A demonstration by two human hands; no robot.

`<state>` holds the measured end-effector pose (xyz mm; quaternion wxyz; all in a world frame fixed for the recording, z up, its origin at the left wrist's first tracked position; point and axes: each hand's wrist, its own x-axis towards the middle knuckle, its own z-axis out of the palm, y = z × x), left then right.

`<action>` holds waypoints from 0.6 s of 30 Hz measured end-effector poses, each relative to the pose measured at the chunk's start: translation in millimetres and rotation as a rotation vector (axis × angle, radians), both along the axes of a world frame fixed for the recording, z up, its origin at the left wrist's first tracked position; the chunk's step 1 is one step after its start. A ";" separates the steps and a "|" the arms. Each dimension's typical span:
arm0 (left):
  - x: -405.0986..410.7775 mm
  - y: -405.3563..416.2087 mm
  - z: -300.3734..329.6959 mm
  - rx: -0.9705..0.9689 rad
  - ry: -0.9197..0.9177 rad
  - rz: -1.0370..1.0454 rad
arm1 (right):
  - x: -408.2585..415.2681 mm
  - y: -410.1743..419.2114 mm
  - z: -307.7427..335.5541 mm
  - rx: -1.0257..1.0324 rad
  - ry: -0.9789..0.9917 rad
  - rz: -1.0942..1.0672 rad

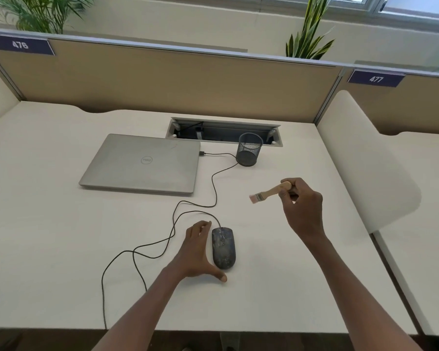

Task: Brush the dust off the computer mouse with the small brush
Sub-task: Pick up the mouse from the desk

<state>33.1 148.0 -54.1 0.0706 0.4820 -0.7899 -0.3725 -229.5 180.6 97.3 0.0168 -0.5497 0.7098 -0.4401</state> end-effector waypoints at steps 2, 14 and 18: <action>-1.0 0.6 -2.0 -0.009 0.019 0.016 | 1.6 6.0 -2.2 0.007 0.012 -0.009; -4.6 2.6 0.5 -0.059 0.070 0.065 | 12.6 44.3 -10.7 0.046 0.029 -0.050; -4.8 3.7 0.2 -0.080 0.061 0.059 | 12.4 61.1 -14.5 0.052 0.029 -0.084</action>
